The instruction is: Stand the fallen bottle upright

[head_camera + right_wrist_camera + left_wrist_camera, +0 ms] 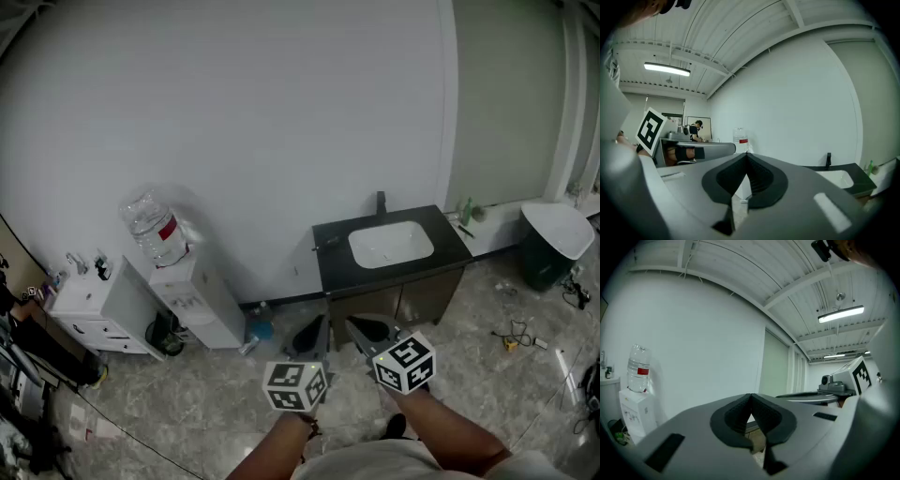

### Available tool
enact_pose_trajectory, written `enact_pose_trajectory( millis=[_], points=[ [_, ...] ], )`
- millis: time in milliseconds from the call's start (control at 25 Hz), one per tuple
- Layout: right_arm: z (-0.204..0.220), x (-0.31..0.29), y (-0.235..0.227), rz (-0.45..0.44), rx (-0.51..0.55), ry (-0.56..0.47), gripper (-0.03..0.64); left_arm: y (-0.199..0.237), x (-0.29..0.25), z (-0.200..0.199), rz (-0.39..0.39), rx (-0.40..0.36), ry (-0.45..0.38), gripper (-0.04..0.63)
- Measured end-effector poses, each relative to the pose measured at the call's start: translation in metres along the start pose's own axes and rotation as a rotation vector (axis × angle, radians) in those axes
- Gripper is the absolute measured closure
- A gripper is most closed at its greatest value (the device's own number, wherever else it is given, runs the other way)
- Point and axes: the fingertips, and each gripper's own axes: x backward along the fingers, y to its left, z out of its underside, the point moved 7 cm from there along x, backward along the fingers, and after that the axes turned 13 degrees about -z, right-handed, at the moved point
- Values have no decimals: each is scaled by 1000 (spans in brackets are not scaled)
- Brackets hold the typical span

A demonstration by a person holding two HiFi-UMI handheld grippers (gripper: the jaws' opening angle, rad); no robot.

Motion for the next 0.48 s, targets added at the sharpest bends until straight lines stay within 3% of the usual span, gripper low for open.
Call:
enact_pose_trajectory(
  millis=[480],
  points=[
    [3, -15, -9, 14, -9, -7, 615, 19, -14, 12, -8, 7, 36, 588]
  ],
)
